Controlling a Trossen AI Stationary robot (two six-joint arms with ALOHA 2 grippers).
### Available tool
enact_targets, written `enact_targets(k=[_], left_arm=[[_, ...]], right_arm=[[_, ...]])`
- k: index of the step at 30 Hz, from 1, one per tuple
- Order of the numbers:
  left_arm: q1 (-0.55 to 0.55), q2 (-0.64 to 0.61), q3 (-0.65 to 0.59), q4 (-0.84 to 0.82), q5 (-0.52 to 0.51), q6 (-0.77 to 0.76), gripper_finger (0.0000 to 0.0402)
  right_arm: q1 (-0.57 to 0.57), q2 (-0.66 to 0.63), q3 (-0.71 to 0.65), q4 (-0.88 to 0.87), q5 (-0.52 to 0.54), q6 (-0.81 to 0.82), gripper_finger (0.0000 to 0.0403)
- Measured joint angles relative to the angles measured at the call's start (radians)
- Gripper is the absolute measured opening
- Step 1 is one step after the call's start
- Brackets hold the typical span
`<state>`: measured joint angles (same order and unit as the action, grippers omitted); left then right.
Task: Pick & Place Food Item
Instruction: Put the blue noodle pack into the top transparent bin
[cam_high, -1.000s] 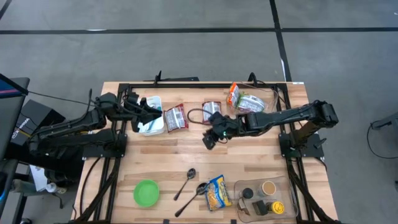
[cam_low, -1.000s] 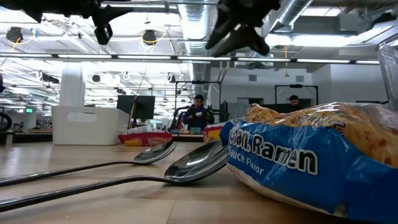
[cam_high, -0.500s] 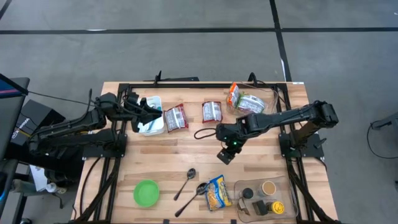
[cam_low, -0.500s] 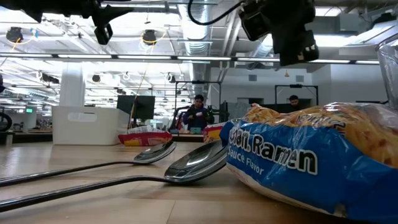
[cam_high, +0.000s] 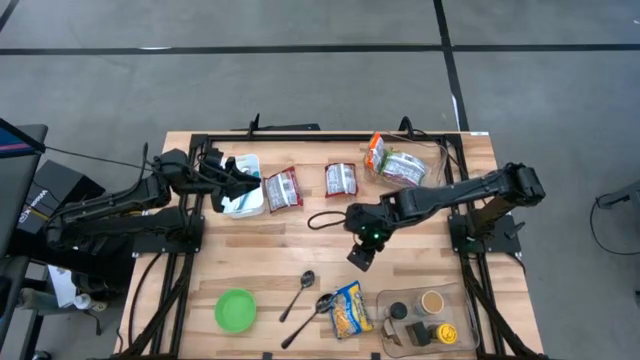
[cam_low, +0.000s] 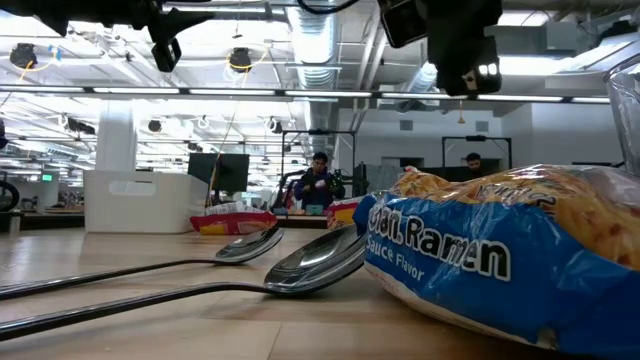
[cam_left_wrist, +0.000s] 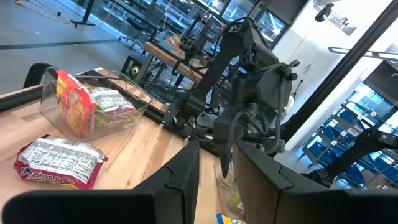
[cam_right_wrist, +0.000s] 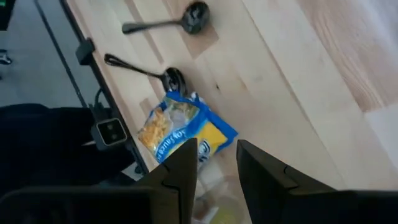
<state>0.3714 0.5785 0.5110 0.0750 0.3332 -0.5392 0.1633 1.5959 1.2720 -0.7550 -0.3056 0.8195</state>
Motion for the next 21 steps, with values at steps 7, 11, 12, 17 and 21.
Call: enact_targets(k=[7,11,12,17,21], left_arm=[[0.0,0.0,0.0,0.0,0.004,0.0,0.0092],[0.0,0.0,0.0,0.0,0.004,0.0,0.0092],[0.0,0.0,0.0,0.0,0.004,0.0,0.0092],[0.0,0.0,0.0,0.0,0.003,0.0,0.0092],[0.0,0.0,0.0,0.0,0.003,0.0,0.0092]], right_arm=[[0.046,0.0,0.0,0.031,0.171,-0.159,0.0107],[0.016,0.0,-0.001,0.008,0.176,-0.192,0.0107],[0.008,0.0,-0.006,0.009,0.176,-0.205,0.0107],[-0.048,0.0,-0.097,0.069,0.093,-0.232,0.0107],[-0.107,0.0,-0.187,0.177,-0.022,-0.265,0.0107]])
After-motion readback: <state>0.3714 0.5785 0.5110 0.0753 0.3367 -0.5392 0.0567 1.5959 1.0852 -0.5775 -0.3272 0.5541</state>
